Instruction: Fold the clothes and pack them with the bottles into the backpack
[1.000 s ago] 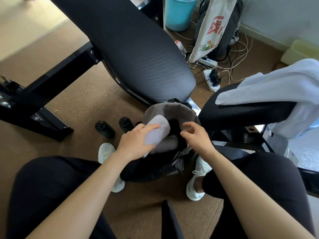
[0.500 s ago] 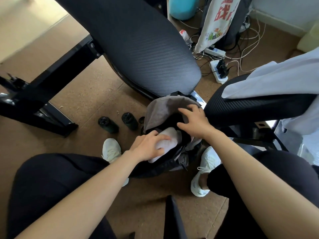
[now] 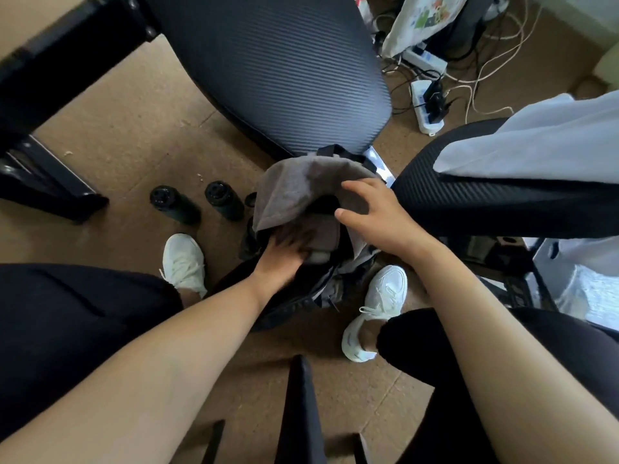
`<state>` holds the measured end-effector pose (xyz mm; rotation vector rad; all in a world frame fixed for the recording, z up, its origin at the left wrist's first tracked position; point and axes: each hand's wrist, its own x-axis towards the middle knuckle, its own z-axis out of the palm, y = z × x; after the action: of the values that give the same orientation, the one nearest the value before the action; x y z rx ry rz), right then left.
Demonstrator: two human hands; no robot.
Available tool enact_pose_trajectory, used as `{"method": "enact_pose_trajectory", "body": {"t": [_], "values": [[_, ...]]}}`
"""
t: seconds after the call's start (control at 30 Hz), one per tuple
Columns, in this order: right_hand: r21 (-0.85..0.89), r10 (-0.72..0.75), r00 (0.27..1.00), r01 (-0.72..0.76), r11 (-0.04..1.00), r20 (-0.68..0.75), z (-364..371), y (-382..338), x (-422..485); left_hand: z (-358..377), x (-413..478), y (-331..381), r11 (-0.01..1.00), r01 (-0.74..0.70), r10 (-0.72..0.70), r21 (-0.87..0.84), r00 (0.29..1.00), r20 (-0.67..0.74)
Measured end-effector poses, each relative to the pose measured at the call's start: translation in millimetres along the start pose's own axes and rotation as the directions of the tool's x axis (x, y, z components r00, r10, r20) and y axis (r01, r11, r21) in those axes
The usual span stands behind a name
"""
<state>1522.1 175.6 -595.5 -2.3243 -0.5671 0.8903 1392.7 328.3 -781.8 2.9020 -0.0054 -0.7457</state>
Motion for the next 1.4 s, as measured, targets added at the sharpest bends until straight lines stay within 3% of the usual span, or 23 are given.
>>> {"method": "enact_pose_trajectory", "body": {"t": [0.07, 0.23, 0.5, 0.57, 0.63, 0.8, 0.93, 1.2, 1.27, 1.4], "values": [[0.014, 0.003, 1.0, -0.003, 1.0, -0.002, -1.4, -0.5, -0.2, -3.9, 6.6, 5.0, 0.99, 0.092, -0.08, -0.111, 0.991, 0.103], [0.03, 0.008, 1.0, -0.008, 1.0, -0.011, -0.7, -1.7, -0.4, -23.7, 14.9, 25.3, 0.929, 0.196, -0.206, -0.314, 0.979, 0.001], [0.021, 0.004, 1.0, -0.003, 1.0, -0.005, -0.4, -2.5, -3.3, -1.5, 22.4, 25.9, 0.814, 0.352, -0.329, -0.462, 0.935, 0.132], [0.019, 0.002, 1.0, -0.002, 1.0, 0.013, -1.1, -2.5, -4.1, 8.0, 21.5, 13.8, 0.744, 0.396, -0.309, -0.539, 0.918, 0.249], [0.026, 0.002, 1.0, -0.003, 1.0, 0.02, -1.9, -2.3, -4.0, 16.4, 25.1, 1.2, 0.728, 0.381, -0.277, -0.571, 0.924, 0.263], [0.032, 0.007, 1.0, -0.007, 0.999, 0.015, -2.0, -2.1, -3.1, -7.1, 16.2, 9.5, 0.822, 0.299, -0.279, -0.484, 0.953, 0.114], [0.049, -0.005, 1.0, 0.006, 0.999, -0.023, -2.7, -2.6, -4.8, -25.3, -11.6, 26.0, 0.838, 0.302, -0.27, -0.455, 0.953, 0.136], [0.064, 0.006, 1.0, -0.004, 0.998, -0.03, -7.1, -10.6, -29.2, -79.8, -70.0, 45.3, 0.704, 0.174, -0.292, -0.688, 0.955, -0.057], [0.068, 0.007, 0.999, -0.004, 0.998, -0.037, -9.9, -11.6, -39.3, -98.2, -80.7, 49.6, 0.713, 0.131, -0.316, -0.689, 0.937, -0.148], [0.136, -0.016, 0.971, 0.05, 0.989, -0.238, -18.7, -12.2, -64.2, -138.5, -90.4, 55.9, 0.717, -0.013, -0.335, -0.697, 0.871, -0.36]]}}
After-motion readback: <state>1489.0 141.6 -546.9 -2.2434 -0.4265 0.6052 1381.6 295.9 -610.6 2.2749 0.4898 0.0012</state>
